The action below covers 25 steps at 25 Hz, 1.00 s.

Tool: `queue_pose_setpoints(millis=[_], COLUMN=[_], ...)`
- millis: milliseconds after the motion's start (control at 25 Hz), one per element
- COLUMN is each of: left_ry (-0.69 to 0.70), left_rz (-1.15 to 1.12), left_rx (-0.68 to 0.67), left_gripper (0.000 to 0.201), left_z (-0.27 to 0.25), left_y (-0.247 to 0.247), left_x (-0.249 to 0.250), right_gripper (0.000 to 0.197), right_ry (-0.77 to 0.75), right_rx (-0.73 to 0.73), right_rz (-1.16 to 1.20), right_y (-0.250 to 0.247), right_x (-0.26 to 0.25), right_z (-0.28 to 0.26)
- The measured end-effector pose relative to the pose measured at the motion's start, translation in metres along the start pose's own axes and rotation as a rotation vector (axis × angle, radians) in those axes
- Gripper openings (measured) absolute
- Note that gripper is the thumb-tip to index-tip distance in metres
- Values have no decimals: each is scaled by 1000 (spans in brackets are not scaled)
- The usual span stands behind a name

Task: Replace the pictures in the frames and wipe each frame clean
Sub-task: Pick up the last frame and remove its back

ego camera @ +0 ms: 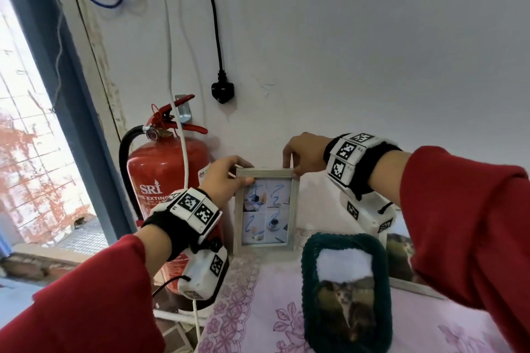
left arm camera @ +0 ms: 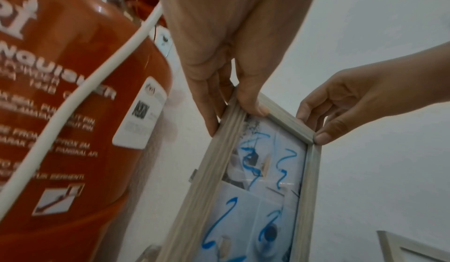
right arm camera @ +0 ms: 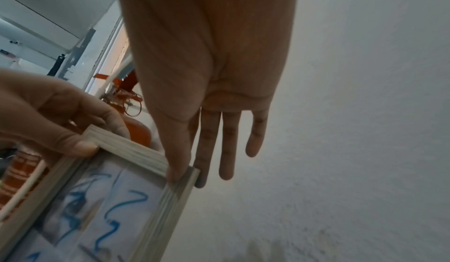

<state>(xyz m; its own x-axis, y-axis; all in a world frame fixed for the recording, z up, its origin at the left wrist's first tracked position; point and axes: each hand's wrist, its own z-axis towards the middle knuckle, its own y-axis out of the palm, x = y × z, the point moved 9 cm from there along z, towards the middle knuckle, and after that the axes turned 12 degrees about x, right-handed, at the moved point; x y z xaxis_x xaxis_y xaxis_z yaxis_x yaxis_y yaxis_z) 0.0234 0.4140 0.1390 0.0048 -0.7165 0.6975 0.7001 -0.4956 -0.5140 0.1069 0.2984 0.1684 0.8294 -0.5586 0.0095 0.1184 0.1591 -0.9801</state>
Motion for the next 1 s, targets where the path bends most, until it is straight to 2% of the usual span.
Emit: queue_pose_setpoints(millis=[200, 320, 440, 560, 640, 840, 1000], left_ry=[74, 95, 106, 100, 92, 49, 0], left_rz=[-15, -42, -92, -169, -221, -371, -473], left_rx=[66, 60, 42, 29, 24, -34, -121], left_gripper=[24, 25, 25, 23, 20, 22, 18], left_z=[-26, -46, -66, -89, -107, -155, -195], left_y=[-48, -71, -85, -91, -90, -68, -44], left_x=[56, 82, 105, 124, 136, 159, 170], right_gripper=[24, 25, 25, 29, 30, 22, 37], right_ry=[13, 63, 177, 261, 285, 327, 330], right_rx=[160, 279, 454, 512, 511, 610, 582], right_rz=[116, 328, 662, 1026, 1178, 1467, 1597], right_y=[-55, -74, -86, -78, -65, -39, -19], right_x=[-14, -18, -11, -10, -16, -20, -25], right_z=[-45, -80, -120, -163, -195, -276, -326])
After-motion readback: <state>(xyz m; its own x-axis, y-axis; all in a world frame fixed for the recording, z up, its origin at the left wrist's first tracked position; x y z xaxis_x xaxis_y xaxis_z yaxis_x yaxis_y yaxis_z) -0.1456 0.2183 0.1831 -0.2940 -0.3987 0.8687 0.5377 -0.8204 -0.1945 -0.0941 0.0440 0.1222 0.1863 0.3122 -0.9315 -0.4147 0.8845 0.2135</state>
